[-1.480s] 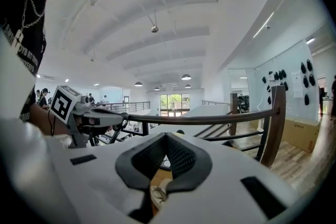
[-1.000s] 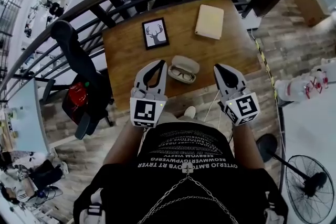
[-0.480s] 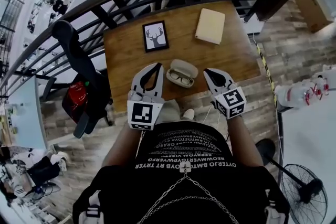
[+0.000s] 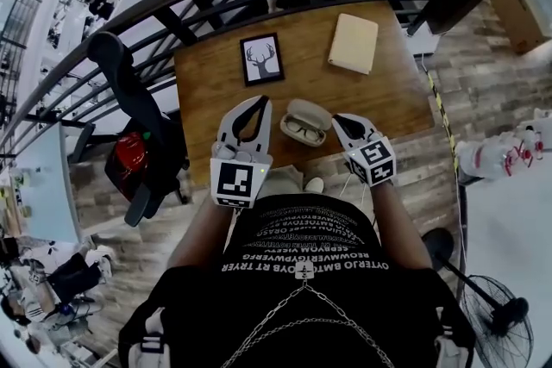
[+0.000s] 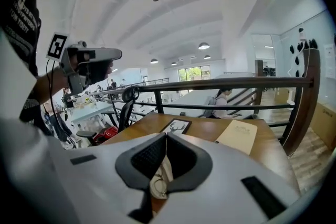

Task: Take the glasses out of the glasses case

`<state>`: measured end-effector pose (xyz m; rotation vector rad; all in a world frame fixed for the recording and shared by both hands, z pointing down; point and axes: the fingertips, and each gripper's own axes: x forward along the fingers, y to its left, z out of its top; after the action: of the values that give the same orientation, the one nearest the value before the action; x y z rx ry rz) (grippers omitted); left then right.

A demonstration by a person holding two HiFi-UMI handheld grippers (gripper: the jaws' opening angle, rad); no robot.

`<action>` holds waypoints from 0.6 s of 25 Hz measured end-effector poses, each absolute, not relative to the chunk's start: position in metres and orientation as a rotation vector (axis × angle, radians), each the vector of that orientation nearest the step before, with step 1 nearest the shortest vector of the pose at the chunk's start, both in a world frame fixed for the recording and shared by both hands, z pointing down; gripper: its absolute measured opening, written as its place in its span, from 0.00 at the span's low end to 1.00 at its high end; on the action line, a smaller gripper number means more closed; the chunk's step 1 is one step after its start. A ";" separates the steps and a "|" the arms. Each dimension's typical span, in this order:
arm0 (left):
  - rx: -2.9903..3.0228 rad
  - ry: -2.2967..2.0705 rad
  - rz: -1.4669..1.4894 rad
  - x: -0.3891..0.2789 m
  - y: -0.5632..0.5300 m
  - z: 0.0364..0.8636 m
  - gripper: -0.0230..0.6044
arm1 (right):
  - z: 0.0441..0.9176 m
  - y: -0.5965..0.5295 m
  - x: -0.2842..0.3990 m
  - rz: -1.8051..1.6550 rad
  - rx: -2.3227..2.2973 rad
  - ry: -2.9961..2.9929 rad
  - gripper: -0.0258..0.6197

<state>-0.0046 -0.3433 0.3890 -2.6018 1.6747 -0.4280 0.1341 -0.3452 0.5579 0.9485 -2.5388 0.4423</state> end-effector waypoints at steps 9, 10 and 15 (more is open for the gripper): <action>-2.599 1.702 -0.432 -0.034 -0.360 0.391 0.08 | 0.618 -0.347 0.106 0.529 0.834 -2.450 0.07; -2.599 1.705 -0.434 -0.037 -0.362 0.392 0.08 | 0.625 -0.347 0.103 0.541 0.821 -2.440 0.07; -2.598 1.716 -0.447 -0.051 -0.371 0.396 0.08 | 0.657 -0.349 0.089 0.554 0.766 -2.408 0.12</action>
<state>-0.0505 -0.3709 0.3963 -2.5984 1.7161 -0.4468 0.0889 -0.3488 0.6565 0.7658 -2.4077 0.5537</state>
